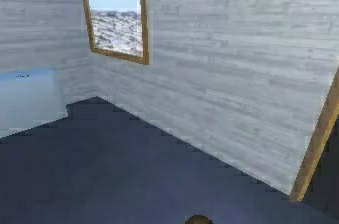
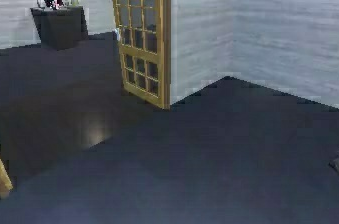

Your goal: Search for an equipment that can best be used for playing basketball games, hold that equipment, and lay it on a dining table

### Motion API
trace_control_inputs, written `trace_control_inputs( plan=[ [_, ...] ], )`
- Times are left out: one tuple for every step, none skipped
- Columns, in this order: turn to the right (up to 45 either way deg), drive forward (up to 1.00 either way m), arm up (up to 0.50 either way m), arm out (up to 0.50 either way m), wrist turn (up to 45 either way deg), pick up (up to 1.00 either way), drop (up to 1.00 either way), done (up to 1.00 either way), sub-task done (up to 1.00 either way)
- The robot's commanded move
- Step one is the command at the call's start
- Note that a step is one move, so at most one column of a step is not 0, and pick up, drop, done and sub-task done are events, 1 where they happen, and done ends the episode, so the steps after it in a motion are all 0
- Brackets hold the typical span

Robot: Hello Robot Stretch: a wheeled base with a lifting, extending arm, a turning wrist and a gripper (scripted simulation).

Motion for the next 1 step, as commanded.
trace_control_inputs(
  plan=[
    [-45.0,0.0,0.0,0.0,0.0,0.0,0.0,0.0,0.0]
  ],
)
